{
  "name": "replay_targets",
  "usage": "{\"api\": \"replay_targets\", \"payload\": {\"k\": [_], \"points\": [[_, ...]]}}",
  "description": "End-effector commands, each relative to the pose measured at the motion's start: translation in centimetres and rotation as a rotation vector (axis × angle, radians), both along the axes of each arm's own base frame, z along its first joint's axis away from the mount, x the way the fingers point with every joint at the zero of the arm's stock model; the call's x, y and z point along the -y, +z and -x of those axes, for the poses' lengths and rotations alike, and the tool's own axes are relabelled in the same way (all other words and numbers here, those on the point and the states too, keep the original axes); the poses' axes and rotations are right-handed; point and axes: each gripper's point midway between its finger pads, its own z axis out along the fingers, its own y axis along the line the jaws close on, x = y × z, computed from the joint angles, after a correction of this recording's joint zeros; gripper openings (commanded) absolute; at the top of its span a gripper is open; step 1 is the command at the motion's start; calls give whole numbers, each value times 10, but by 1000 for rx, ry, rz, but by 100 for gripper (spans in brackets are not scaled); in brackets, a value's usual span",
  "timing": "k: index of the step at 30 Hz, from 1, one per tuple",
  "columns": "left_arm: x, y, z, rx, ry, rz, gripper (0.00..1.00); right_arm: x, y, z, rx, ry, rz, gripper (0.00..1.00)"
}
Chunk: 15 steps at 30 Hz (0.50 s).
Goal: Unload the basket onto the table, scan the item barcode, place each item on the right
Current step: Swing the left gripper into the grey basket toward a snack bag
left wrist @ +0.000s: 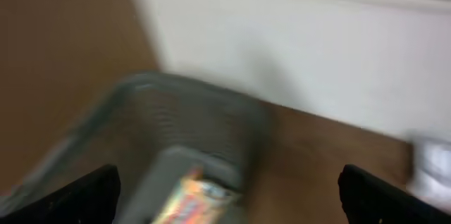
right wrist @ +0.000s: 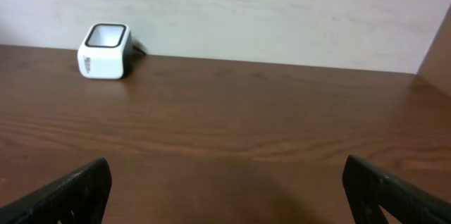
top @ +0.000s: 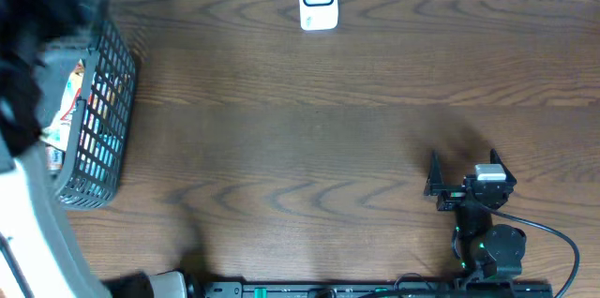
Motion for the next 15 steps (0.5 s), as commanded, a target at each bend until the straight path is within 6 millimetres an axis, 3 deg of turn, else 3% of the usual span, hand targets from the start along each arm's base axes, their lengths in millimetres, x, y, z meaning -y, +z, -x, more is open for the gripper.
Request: {"api": "replay_targets", "payload": {"k": [1,4,7,8,11,15], "points": [[-63,-19,8,-44,246,45,97,-2,0,0,0,11,8,99],[-82,-46,10,-135,288,55,98,-2,0,0,0,11,8,99],[-114,-80,4,-202,353,82,98,-2,0,0,0,11,8,99],[-129,-108,2,-267,383,105,98,-2,0,0,0,11,8,99],[-150,-154,-5,-370,398,121,98,-2,0,0,0,11,8,99],[-160,-226,-4,-555,371,156,98,-2,0,0,0,11,8,99]]}}
